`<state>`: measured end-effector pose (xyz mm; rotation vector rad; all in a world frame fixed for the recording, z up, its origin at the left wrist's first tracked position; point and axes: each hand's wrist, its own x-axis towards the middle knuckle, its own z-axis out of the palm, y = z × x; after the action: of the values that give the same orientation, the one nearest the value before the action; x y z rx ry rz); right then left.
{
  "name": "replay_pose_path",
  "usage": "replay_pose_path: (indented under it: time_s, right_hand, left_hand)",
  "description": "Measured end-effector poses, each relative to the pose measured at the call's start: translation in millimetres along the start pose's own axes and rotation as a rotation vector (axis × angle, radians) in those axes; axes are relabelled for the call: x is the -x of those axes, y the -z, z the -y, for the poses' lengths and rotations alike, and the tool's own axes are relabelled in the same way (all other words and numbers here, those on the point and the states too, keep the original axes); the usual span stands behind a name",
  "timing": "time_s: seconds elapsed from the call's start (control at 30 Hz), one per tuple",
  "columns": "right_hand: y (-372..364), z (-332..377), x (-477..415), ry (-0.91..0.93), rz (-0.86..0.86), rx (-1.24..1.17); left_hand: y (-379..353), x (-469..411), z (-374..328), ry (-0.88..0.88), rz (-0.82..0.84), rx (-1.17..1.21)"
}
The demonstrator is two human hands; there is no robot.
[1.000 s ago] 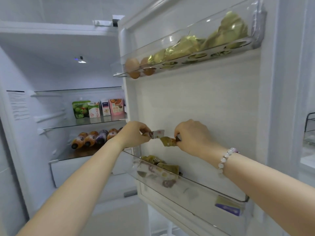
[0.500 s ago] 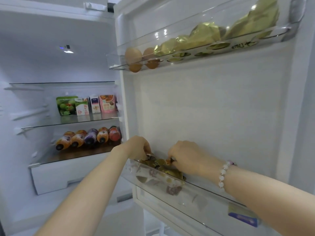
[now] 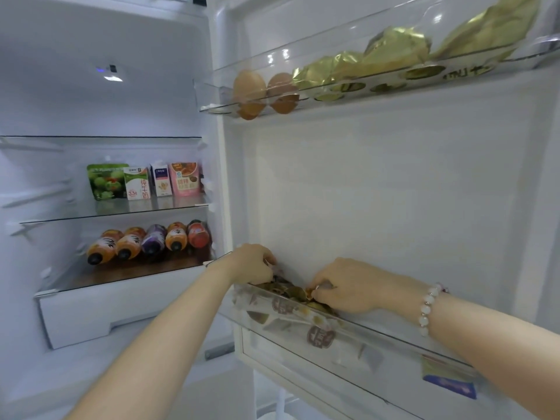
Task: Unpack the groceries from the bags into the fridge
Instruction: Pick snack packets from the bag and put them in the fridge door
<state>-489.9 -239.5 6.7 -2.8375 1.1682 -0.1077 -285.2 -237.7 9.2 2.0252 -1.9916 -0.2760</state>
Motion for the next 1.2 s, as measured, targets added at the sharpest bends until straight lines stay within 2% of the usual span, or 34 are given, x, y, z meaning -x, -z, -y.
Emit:
replay_pose_path:
  time_s: [0.17, 0.33, 0.47, 0.6, 0.77, 1.0, 1.2]
  right_hand:
    - [8.1, 6.0, 3.9, -0.048, 0.031, -0.074]
    - [16.6, 13.9, 10.3, -0.120, 0.098, -0.059]
    - [25.9, 21.8, 15.6, -0.113, 0.114, -0.045]
    - [37.9, 31.8, 25.8, -0.097, -0.068, 0.106]
    - [47.3, 41.7, 55.0, -0.092, -0.341, 0.333]
    - [58.3, 45.1, 107.1, -0.301, -0.544, 0.519]
    - [47.3, 39.2, 151.1, -0.373, -0.665, 0.584]
  left_hand:
    - [-1.9, 6.9, 0.7, -0.054, -0.215, 0.185]
    - [-3.9, 16.4, -0.2, -0.104, -0.481, 0.163]
    - [-2.3, 26.7, 1.1, -0.089, -0.573, 0.148]
    - [0.4, 39.3, -2.2, -0.085, -0.586, 0.061]
    - [0.2, 54.4, -20.1, -0.138, -0.716, -0.017]
    - [-4.7, 69.5, -73.4, -0.289, -0.794, 0.017]
    - [-31.9, 86.5, -118.4, -0.396, -0.765, 0.138]
